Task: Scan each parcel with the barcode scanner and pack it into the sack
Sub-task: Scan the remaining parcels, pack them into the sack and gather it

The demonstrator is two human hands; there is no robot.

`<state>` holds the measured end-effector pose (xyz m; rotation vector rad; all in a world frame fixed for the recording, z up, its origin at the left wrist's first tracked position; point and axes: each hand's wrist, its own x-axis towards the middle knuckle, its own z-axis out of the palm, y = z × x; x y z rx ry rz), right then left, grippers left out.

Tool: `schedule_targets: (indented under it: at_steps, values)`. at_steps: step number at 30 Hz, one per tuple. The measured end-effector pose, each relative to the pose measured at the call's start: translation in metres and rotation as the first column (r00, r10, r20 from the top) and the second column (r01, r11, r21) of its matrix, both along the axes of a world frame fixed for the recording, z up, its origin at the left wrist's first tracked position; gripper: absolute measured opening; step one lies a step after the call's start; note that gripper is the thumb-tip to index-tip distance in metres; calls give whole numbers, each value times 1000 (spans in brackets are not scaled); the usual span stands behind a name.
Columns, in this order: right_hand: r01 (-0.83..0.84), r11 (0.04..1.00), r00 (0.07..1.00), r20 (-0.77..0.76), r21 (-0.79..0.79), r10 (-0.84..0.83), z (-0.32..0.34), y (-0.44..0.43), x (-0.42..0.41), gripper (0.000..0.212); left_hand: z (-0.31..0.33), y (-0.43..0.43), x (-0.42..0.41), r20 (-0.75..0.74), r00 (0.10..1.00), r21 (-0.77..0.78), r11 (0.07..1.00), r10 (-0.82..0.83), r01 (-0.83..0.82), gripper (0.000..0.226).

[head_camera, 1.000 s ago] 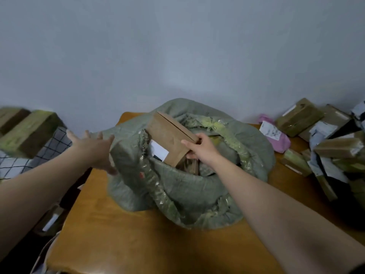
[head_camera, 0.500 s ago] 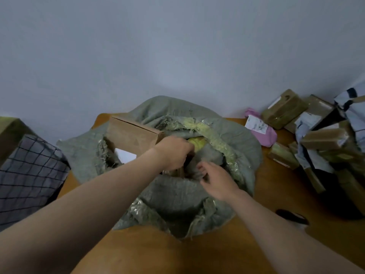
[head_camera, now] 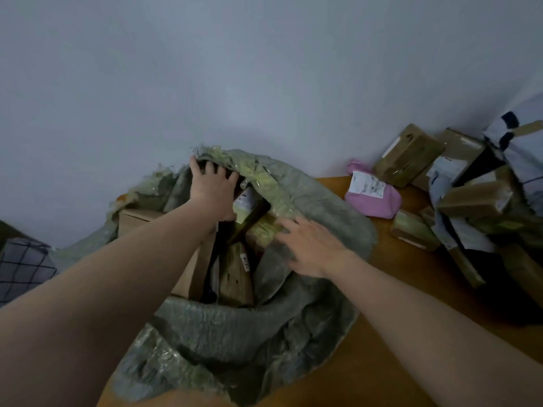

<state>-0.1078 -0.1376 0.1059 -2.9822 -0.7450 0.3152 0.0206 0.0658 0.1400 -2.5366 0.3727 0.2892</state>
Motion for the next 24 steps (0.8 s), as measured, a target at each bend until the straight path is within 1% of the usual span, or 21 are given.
schedule_targets:
  at_steps: [2, 4, 5, 7, 9, 11, 13, 14, 15, 16, 17, 18, 19, 20, 21, 22, 23, 24]
  values:
    - [-34, 999, 995, -93, 30, 37, 2, -6, 6, 52, 2, 6, 12, 61, 998, -8, 1000, 4, -4, 113]
    - [-8, 998, 994, -112, 59, 15, 1, -12, 10, 51, 3, 10, 26, 104, 994, -26, 999, 22, -20, 108]
    - [9, 998, 993, -115, 58, -3, 1, -15, 11, 48, 4, 10, 34, 119, 992, -25, 999, 31, -28, 105]
    - [50, 998, 988, -147, 44, -43, -1, -25, 14, 34, 7, 11, 49, 118, 992, -7, 999, 51, -50, 102]
    - [152, 985, 965, -229, 78, -131, -5, -38, 15, 19, 9, 12, 67, 102, 992, -11, 997, 80, -80, 102]
    - [280, 956, 921, -306, 88, -242, -10, -52, 17, 23, 10, 12, 84, 90, 990, -15, 994, 106, -105, 101]
    - [390, 920, 880, -308, 37, -361, -15, -64, 23, 24, 8, 11, 99, 80, 989, -28, 992, 121, -119, 98]
    - [454, 891, 853, -300, 20, -428, -18, -68, 25, 28, 5, 11, 105, 70, 989, -45, 991, 127, -124, 98]
    - [543, 839, 805, -312, 44, -505, -20, -71, 27, 33, 3, 10, 111, 57, 989, -69, 989, 133, -129, 99]
    - [650, 754, 728, -364, 98, -581, -23, -72, 29, 38, 2, 9, 115, 42, 989, -96, 986, 140, -135, 101]
    - [754, 639, 630, -450, 156, -633, -26, -72, 30, 40, -1, 8, 119, 23, 989, -120, 983, 144, -140, 103]
    - [832, 526, 528, -540, 176, -655, -29, -72, 31, 42, -3, 6, 121, 0, 989, -139, 979, 149, -148, 104]
    - [879, 443, 450, -605, 173, -656, -31, -72, 32, 45, -6, 4, 123, -31, 987, -157, 974, 158, -161, 105]
    - [909, 388, 388, -654, 154, -649, -33, -73, 32, 49, -9, 2, 124, -65, 984, -172, 970, 166, -175, 104]
    - [931, 340, 332, -696, 133, -636, -36, -73, 32, 52, -12, -1, 125, -102, 980, -182, 965, 172, -188, 98]
    - [948, 295, 284, -727, 118, -625, -38, -74, 32, 55, -15, -4, 126, -141, 975, -196, 960, 173, -198, 88]
    - [961, 254, 250, -748, 112, -615, -40, -74, 31, 57, -17, -8, 126, -174, 971, -210, 957, 166, -201, 72]
    - [966, 235, 235, -756, 111, -611, -41, -75, 29, 60, -19, -13, 125, -199, 968, -215, 957, 151, -193, 55]
